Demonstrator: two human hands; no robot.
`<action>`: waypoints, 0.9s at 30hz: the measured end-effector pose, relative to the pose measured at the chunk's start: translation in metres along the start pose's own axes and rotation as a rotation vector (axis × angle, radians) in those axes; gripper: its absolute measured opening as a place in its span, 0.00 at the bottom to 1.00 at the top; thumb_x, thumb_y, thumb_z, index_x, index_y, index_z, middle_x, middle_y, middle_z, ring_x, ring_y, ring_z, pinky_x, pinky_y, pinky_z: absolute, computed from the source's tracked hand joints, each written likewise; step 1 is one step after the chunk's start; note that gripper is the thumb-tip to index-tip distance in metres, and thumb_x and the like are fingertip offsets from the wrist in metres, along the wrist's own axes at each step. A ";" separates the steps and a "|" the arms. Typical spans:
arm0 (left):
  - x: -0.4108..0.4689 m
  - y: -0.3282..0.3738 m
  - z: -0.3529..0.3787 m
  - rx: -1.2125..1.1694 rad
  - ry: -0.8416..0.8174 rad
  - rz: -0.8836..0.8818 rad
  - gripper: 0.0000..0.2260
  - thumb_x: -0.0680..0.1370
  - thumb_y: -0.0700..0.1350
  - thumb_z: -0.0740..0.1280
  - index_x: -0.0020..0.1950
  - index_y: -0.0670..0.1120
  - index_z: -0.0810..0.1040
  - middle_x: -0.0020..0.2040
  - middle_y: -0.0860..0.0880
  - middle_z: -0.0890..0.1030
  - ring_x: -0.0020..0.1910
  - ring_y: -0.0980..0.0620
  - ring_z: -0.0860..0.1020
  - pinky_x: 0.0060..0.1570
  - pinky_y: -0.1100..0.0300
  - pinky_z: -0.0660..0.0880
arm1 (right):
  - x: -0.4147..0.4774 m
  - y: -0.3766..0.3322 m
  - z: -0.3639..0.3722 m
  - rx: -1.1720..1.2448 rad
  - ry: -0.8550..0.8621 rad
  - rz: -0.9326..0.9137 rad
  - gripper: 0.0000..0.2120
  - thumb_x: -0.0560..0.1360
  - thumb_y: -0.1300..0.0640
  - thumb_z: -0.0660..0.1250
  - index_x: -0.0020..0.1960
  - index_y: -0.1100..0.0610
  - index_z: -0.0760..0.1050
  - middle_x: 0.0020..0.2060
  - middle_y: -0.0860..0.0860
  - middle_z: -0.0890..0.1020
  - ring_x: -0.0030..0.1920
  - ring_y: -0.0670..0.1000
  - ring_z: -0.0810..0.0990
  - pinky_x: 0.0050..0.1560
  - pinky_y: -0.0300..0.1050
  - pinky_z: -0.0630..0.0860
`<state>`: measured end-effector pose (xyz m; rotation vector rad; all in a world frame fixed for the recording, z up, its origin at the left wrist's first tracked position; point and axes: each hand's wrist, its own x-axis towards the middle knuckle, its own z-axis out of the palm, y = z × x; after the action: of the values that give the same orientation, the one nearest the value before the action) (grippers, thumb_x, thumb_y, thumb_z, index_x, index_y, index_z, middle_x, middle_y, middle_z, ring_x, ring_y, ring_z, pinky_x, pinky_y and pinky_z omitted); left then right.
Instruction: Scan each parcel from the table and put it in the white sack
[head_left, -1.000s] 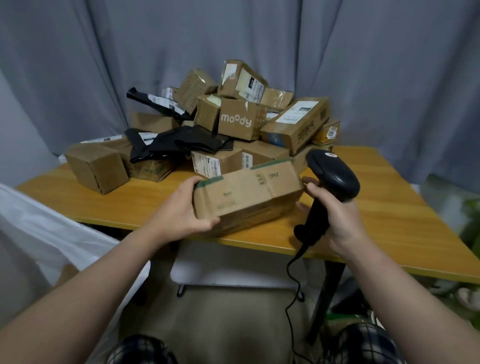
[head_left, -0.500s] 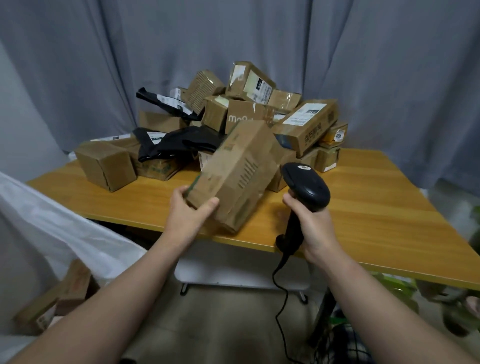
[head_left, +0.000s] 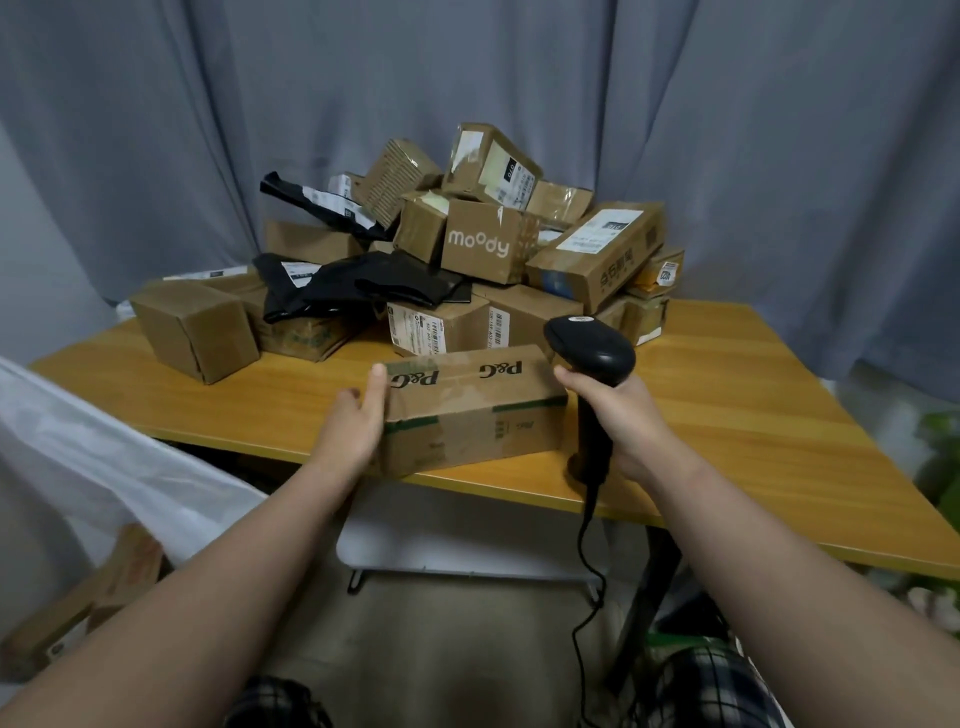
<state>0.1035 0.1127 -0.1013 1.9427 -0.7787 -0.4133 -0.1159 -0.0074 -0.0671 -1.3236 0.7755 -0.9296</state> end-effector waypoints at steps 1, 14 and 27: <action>0.001 0.006 0.004 -0.081 -0.106 -0.113 0.31 0.79 0.65 0.53 0.70 0.42 0.68 0.62 0.45 0.75 0.58 0.46 0.73 0.55 0.52 0.71 | 0.002 -0.001 0.003 0.004 -0.011 0.033 0.07 0.74 0.56 0.71 0.47 0.47 0.74 0.45 0.45 0.79 0.46 0.43 0.75 0.40 0.38 0.69; -0.008 -0.021 -0.015 -0.508 -0.072 -0.111 0.16 0.82 0.56 0.54 0.61 0.47 0.71 0.61 0.46 0.76 0.56 0.47 0.78 0.58 0.48 0.74 | -0.015 0.037 -0.009 0.230 0.123 0.137 0.13 0.72 0.51 0.73 0.51 0.60 0.81 0.45 0.54 0.83 0.49 0.55 0.82 0.59 0.54 0.76; 0.017 0.001 0.000 -0.436 -0.062 -0.325 0.48 0.62 0.71 0.70 0.74 0.46 0.62 0.66 0.47 0.72 0.65 0.43 0.71 0.67 0.45 0.67 | -0.038 0.028 0.002 -0.162 0.158 -0.195 0.25 0.70 0.56 0.75 0.65 0.53 0.73 0.55 0.46 0.80 0.56 0.43 0.77 0.49 0.33 0.72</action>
<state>0.1156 0.1008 -0.0993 1.6452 -0.3662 -0.7749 -0.1272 0.0276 -0.0965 -1.5000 0.8678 -1.1568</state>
